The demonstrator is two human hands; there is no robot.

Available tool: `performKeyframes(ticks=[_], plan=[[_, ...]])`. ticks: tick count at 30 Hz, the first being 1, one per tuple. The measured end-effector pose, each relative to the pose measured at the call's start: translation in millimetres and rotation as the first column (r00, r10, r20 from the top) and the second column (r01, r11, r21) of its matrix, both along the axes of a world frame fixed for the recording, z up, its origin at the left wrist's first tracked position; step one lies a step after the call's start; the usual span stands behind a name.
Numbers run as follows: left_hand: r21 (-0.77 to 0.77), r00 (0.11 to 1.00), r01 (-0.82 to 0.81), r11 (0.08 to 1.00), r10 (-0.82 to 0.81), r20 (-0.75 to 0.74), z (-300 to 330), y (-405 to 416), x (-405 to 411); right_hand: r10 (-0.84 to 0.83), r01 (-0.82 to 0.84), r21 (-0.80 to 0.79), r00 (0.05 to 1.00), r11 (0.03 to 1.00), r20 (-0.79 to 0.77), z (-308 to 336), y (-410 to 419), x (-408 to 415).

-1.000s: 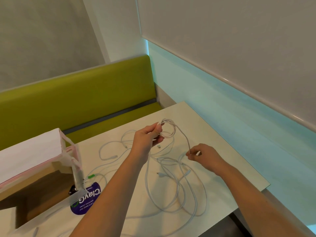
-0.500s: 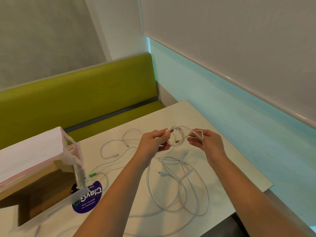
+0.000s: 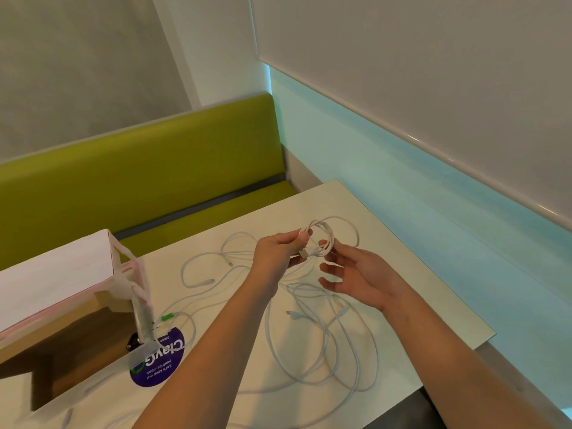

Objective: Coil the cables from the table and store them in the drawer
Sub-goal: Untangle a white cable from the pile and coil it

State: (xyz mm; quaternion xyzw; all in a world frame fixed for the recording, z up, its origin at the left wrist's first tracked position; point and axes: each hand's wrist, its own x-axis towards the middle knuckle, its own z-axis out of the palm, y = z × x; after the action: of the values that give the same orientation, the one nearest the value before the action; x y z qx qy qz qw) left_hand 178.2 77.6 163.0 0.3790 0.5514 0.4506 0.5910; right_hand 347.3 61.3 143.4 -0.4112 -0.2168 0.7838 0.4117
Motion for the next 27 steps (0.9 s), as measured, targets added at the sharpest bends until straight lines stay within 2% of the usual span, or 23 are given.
performKeyframes(ticks=[3,5,7,9,12,15,18,22,27], plan=[[0.001,0.999,-0.044,0.999,0.044,0.029,0,2,2,0.116,-0.117,0.001,0.984,0.993,-0.138,5,-3,0],[0.003,0.999,-0.045,0.999,0.045,0.011,-1,2,3,0.197,-0.193,0.04,0.969,0.98,-0.149,8,-6,-3],[0.005,0.999,-0.028,1.0,0.028,0.021,-3,2,6,0.204,-0.201,0.057,0.978,0.978,-0.044,10,-6,-9],[0.002,0.998,-0.024,1.0,0.024,0.055,-4,2,8,0.123,-0.126,0.075,0.991,0.989,0.047,10,-4,-14],[-0.014,0.989,-0.076,0.997,0.077,0.124,-3,5,5,0.095,-0.121,0.149,0.981,0.981,0.17,10,-1,-13],[-0.016,0.977,-0.15,0.989,0.151,0.149,-2,12,-2,0.039,-0.158,0.226,0.889,0.961,0.457,6,-6,-9],[-0.003,0.969,-0.2,0.98,0.198,0.151,-1,18,-3,-0.029,-0.178,0.265,0.778,0.948,0.628,-5,-8,-11],[0.025,0.931,-0.303,0.953,0.29,0.223,8,26,-8,0.027,-0.273,0.179,0.613,0.945,0.79,-29,-9,-7],[0.05,0.916,-0.339,0.939,0.317,0.247,9,26,-12,-0.005,-0.26,0.151,0.49,0.954,0.872,-37,-6,-3]])
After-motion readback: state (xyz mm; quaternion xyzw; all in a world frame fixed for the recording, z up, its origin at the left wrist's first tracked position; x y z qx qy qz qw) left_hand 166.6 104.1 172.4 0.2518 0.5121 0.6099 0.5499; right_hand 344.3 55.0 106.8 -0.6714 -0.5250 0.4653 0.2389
